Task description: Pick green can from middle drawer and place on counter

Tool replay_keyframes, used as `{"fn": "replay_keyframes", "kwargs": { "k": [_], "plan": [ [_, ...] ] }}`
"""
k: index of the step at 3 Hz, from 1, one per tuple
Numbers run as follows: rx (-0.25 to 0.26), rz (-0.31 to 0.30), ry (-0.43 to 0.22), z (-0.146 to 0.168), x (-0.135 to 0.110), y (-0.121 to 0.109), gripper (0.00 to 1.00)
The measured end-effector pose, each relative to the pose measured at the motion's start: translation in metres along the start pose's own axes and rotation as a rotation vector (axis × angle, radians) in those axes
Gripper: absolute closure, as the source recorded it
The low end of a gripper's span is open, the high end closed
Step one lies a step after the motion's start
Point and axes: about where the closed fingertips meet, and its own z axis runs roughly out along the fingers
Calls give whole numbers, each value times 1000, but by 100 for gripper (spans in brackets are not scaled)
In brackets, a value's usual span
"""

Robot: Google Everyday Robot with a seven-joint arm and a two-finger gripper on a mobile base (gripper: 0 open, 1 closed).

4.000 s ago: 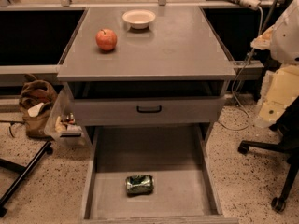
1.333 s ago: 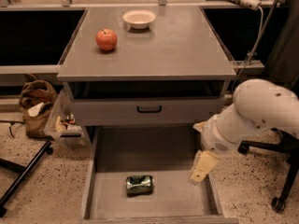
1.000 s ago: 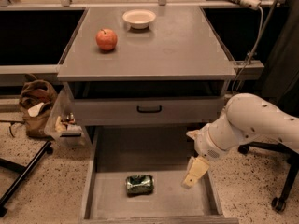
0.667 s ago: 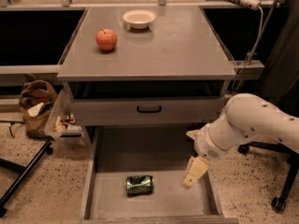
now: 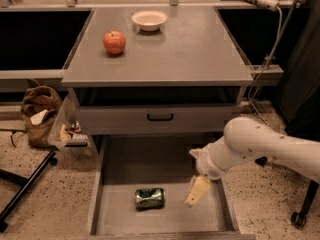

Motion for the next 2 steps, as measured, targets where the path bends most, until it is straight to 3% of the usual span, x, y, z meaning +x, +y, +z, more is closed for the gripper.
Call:
{"fn": "replay_keyframes", "kwargs": {
  "k": [1, 2],
  "plan": [
    [23, -23, -2, 63, -5, -17, 0],
    [44, -30, -22, 105, -12, -28, 0]
  ]
}}
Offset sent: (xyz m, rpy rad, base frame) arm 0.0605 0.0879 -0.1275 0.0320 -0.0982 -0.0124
